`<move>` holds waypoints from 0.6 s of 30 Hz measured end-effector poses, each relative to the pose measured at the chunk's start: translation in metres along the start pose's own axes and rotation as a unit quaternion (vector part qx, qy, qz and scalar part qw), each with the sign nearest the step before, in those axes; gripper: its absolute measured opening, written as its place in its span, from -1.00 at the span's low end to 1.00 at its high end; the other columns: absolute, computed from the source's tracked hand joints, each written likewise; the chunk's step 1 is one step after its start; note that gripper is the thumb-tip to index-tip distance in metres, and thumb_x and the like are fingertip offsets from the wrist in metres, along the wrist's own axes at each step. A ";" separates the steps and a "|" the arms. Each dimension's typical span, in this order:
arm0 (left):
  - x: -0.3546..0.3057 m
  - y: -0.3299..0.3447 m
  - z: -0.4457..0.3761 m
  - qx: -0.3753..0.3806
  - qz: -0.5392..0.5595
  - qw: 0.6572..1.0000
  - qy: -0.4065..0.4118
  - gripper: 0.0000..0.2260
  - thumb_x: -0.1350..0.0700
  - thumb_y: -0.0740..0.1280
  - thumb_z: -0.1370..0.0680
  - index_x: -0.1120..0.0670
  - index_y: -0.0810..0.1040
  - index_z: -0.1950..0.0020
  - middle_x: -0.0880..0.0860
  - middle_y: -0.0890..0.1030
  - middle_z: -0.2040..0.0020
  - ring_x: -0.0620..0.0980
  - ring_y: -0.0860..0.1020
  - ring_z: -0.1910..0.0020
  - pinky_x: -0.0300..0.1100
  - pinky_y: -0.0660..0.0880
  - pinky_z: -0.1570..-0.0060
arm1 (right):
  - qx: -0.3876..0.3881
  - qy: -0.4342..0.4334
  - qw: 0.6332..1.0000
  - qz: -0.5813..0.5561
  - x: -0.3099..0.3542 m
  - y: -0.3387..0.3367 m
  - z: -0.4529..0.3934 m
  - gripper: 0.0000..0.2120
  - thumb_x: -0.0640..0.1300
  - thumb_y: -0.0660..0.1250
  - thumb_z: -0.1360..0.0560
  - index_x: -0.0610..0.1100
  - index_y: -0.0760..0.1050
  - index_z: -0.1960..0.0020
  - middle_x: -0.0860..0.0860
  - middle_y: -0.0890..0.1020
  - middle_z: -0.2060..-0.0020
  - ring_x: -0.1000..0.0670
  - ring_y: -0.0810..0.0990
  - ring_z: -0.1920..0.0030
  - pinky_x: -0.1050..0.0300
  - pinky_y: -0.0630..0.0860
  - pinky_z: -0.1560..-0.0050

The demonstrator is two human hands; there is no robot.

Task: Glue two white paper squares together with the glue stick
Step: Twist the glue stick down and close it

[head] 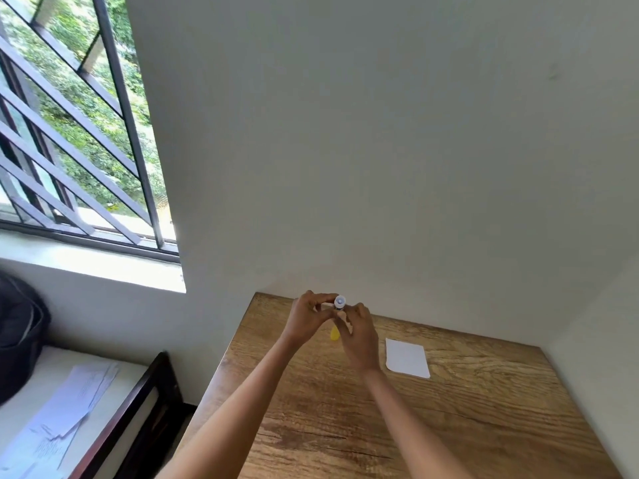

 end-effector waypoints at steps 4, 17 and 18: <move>0.004 -0.002 -0.011 -0.009 0.013 1.000 -0.001 -0.76 0.20 0.46 -0.40 -0.02 0.67 -0.04 0.01 0.67 0.10 -0.18 0.39 0.29 -0.47 0.33 0.26 | -0.056 0.009 0.998 0.035 0.003 -0.005 -0.013 -0.83 -0.02 0.39 -0.45 -0.08 0.52 0.03 0.10 0.41 0.20 0.07 0.44 0.18 0.19 0.37 0.37; 0.029 -0.001 -0.015 -0.007 0.046 0.999 -0.016 -0.74 0.18 0.48 -0.39 -0.20 0.65 0.08 -0.24 0.64 0.23 -0.20 0.37 0.27 -0.40 0.30 0.23 | -0.017 0.065 0.997 0.029 -0.018 0.029 -0.005 -0.90 -0.09 0.34 -0.49 -0.12 0.49 0.06 0.11 0.42 0.23 0.07 0.39 0.19 0.38 0.18 0.38; 0.031 0.000 -0.015 -0.008 0.047 0.999 -0.019 -0.72 0.19 0.47 -0.39 -0.23 0.64 0.10 -0.23 0.64 0.25 -0.22 0.37 0.28 -0.40 0.30 0.24 | -0.017 0.075 0.997 0.031 -0.020 0.030 -0.005 -0.87 -0.07 0.35 -0.47 -0.11 0.48 0.07 0.10 0.42 0.22 0.09 0.38 0.20 0.37 0.18 0.39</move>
Point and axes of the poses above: each hand's wrist, its own z-axis away from the middle knuckle, its own y-axis out of the palm, x = y × z, the point moved 10 cm from there along -z, towards the middle knuckle
